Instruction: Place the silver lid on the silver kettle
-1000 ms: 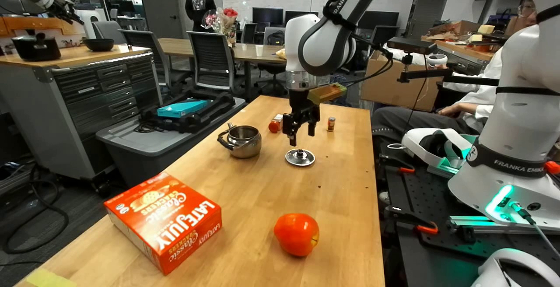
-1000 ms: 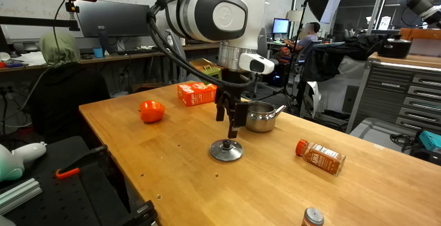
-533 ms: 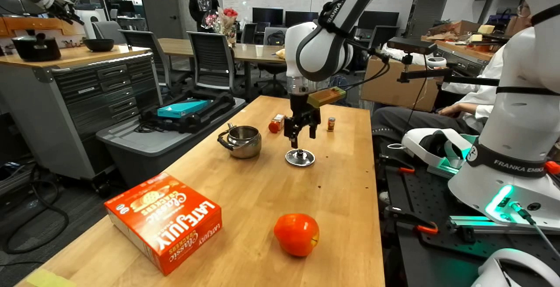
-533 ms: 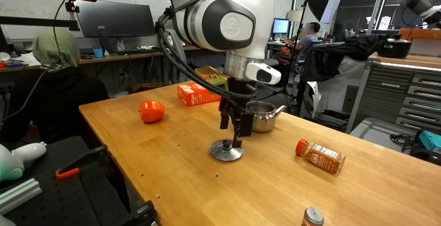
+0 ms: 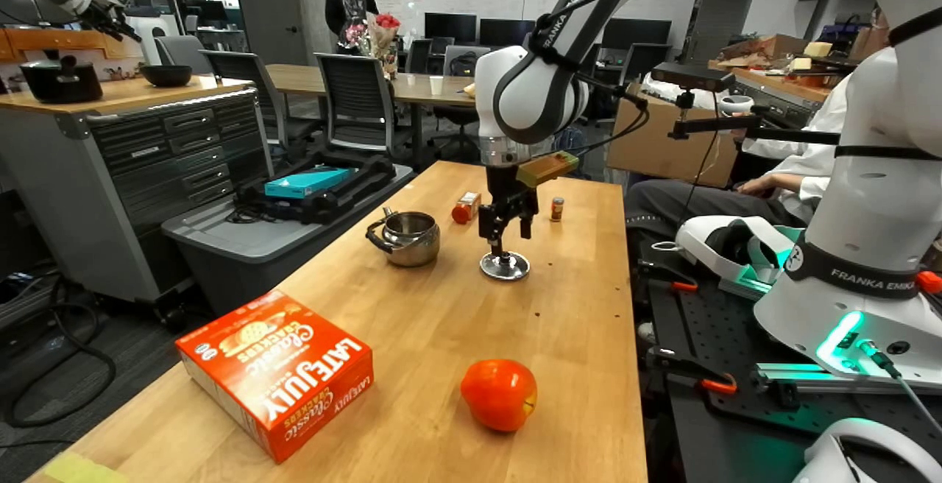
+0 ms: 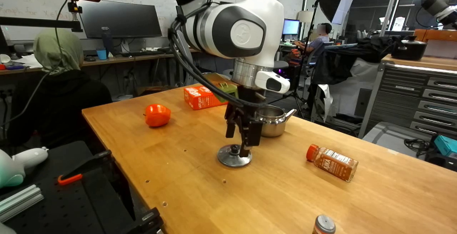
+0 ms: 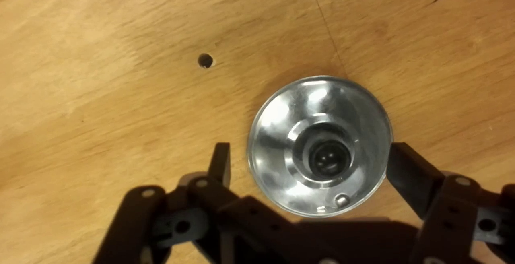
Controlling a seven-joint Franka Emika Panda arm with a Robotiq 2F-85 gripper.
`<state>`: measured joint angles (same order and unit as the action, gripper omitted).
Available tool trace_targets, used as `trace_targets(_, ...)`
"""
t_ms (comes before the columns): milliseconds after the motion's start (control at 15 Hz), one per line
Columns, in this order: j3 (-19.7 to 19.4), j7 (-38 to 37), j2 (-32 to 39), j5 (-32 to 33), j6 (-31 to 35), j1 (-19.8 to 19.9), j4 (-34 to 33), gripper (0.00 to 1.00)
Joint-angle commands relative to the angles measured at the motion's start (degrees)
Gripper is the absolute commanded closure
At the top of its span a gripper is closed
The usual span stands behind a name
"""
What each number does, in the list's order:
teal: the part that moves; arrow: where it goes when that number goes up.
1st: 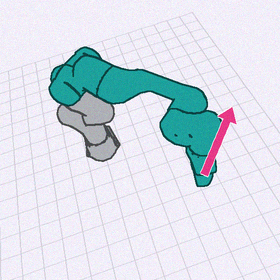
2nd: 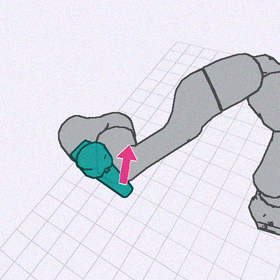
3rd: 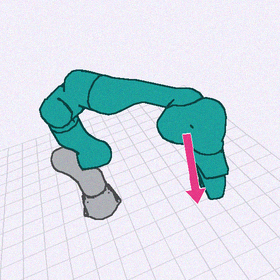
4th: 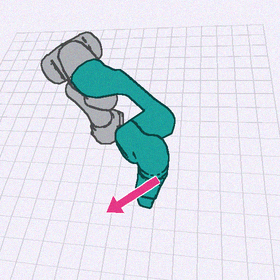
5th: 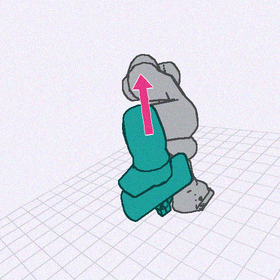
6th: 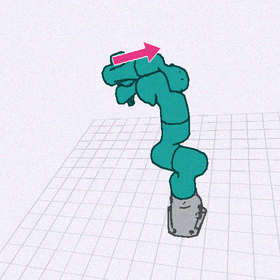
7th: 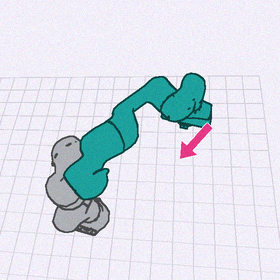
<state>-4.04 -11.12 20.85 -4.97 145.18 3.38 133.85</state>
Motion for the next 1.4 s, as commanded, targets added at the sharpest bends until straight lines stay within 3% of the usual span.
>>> trace_targets(0, 0.11, 1.41, 1.66, -0.12, -1.61, -0.10, -2.03, 0.00)
trace_targets(533, 0.24, 1.91, 2.87, -0.20, -1.59, -0.12, -2.94, 0.00)
trace_targets(600, 0.25, 1.90, 3.00, -0.23, -1.57, -0.12, -3.05, 0.04)
trace_targets(733, 0.25, 1.84, 3.16, -0.23, -1.57, -0.15, -3.20, 0.28)
trace_targets(800, 0.25, 1.82, 3.25, -0.24, -1.59, -0.15, -3.31, 0.30)
trace_targets(1333, 0.09, 1.47, 3.69, 0.02, -1.45, -0.35, -3.59, 0.91)
